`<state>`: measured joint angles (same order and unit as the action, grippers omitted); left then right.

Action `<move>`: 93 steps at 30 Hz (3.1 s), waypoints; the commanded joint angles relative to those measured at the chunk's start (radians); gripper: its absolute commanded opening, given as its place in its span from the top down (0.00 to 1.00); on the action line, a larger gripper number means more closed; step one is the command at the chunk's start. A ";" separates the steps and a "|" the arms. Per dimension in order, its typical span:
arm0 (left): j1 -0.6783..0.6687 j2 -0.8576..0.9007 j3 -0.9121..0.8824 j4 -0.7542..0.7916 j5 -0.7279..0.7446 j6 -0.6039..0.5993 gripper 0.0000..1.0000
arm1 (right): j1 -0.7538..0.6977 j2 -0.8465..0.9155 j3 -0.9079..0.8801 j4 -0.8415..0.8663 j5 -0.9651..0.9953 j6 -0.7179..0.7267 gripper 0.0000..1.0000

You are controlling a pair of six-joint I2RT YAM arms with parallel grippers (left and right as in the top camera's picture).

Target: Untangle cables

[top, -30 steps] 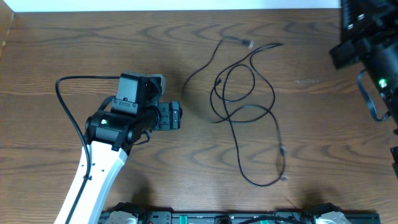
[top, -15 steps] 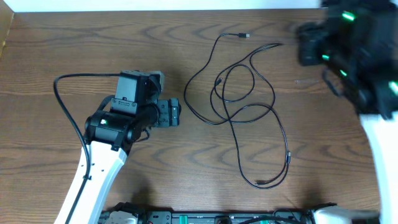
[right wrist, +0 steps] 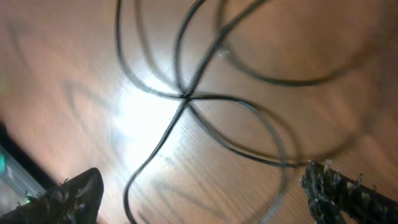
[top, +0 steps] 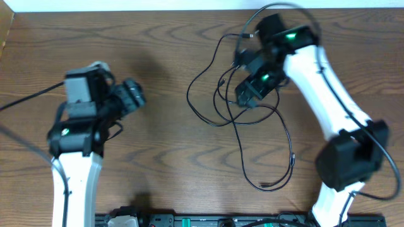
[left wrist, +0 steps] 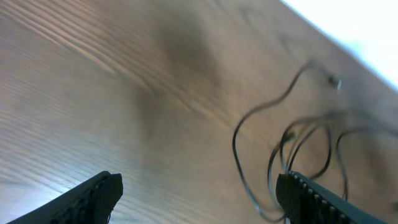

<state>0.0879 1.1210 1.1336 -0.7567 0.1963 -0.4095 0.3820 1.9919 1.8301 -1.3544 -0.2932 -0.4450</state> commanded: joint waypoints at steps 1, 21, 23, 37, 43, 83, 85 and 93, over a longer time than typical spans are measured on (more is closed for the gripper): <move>0.050 -0.049 0.035 -0.013 0.001 -0.014 0.15 | 0.064 0.045 0.002 -0.016 -0.035 -0.207 0.01; 0.064 -0.057 0.034 -0.104 0.002 0.069 0.15 | 0.280 0.269 0.001 0.152 0.025 -0.461 0.01; 0.064 -0.056 0.034 -0.105 0.002 0.069 0.15 | 0.281 0.286 0.001 0.164 0.025 -0.461 0.01; 0.064 -0.056 0.034 -0.120 0.002 0.069 0.15 | 0.281 0.318 0.001 0.170 0.017 -0.442 0.45; 0.064 -0.056 0.034 -0.125 0.002 0.068 0.15 | 0.281 0.318 0.002 0.202 0.018 -0.360 0.99; 0.063 0.016 0.015 -0.172 0.005 0.084 0.16 | -0.628 -0.189 0.445 0.657 0.601 0.287 0.99; 0.063 0.029 0.015 -0.172 0.005 0.084 0.17 | -0.704 -0.189 0.445 0.638 0.597 0.323 0.99; 0.063 0.050 0.015 -0.143 0.107 0.129 0.20 | -0.947 -0.161 0.444 0.537 0.364 0.368 0.99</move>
<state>0.1478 1.1690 1.1507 -0.9089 0.2466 -0.3141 -0.5133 1.8057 2.2757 -0.7994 0.2085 -0.1242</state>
